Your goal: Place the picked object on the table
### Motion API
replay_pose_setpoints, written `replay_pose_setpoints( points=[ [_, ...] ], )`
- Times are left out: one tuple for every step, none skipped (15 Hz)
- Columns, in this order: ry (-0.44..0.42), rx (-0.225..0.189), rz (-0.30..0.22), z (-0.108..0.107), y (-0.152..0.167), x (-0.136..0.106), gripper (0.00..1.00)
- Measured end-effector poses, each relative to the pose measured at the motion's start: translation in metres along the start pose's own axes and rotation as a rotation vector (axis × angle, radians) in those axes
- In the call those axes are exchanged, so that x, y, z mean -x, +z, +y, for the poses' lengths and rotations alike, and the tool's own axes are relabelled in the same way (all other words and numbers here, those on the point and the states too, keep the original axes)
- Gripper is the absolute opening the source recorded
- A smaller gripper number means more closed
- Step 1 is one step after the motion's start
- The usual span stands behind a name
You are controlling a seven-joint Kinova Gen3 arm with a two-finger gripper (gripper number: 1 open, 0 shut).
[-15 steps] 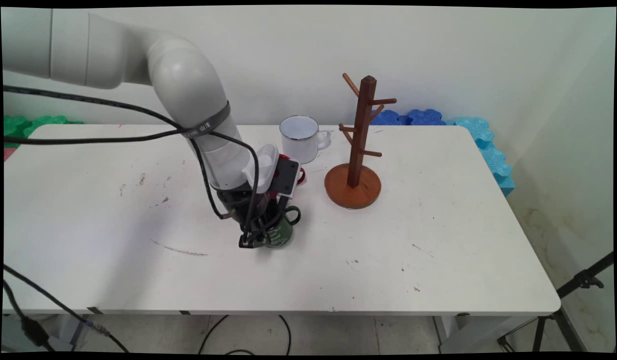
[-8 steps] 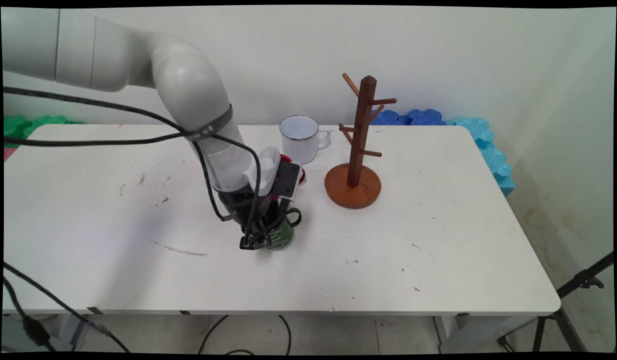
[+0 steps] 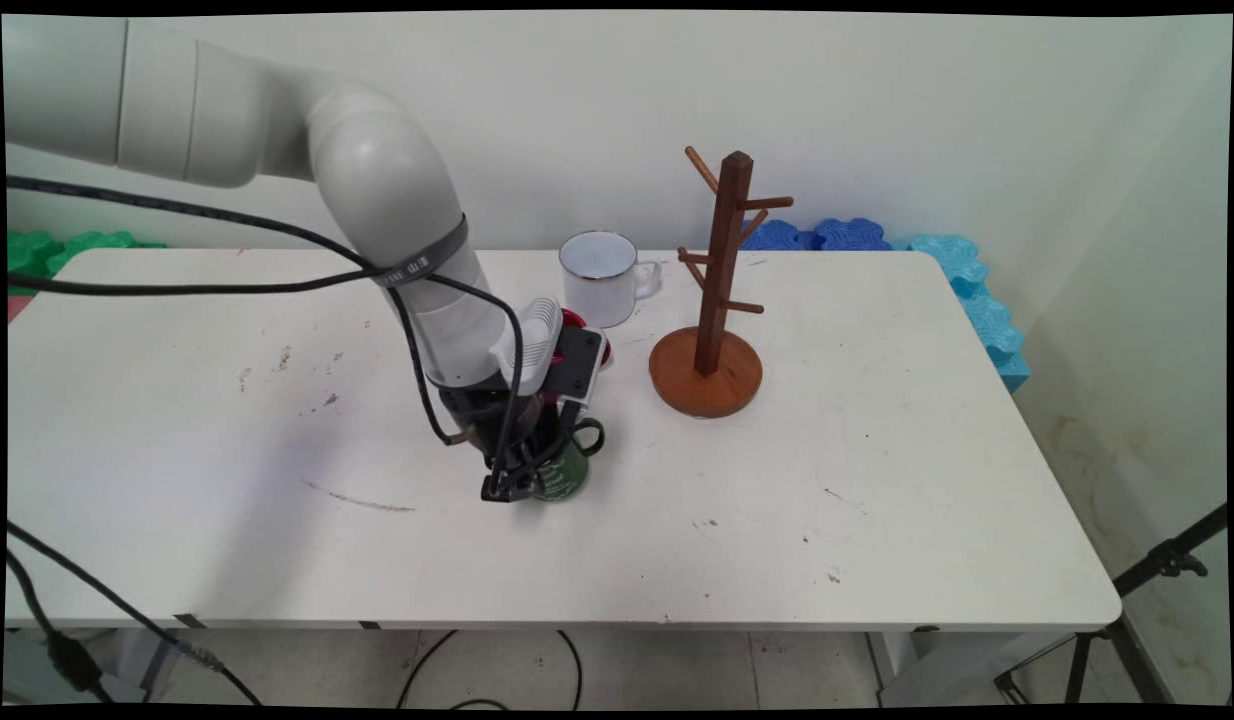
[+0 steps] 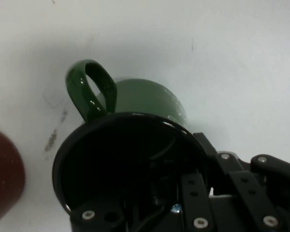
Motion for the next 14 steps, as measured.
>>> replay_pose_setpoints(
  points=[
    [0.0,0.0,0.001,0.0,0.0,0.0,0.0],
    [0.001,0.0,0.001,0.0,0.001,0.0,0.0],
    [0.001,0.0,0.001,0.0,0.001,0.0,0.0],
    [0.002,0.0,0.002,0.0,0.002,-0.001,0.0],
    [0.002,0.0,0.002,0.0,0.002,-0.001,0.0],
    [0.002,-0.001,0.004,0.0,0.002,-0.001,0.0],
    [0.002,-0.001,0.009,0.0,0.003,-0.002,1.0],
    [0.003,0.0,0.016,0.001,0.003,-0.003,1.0],
    [0.003,0.004,0.026,0.001,0.003,-0.005,1.0],
    [0.004,0.007,0.036,0.002,0.004,-0.007,1.0],
    [0.004,0.01,0.046,0.003,0.003,-0.008,1.0],
    [0.0,0.014,0.06,0.005,0.002,-0.011,1.0],
    [-0.003,0.017,0.075,0.006,0.001,-0.013,1.0],
    [-0.005,0.018,0.091,0.006,-0.002,-0.015,1.0]
  ],
)
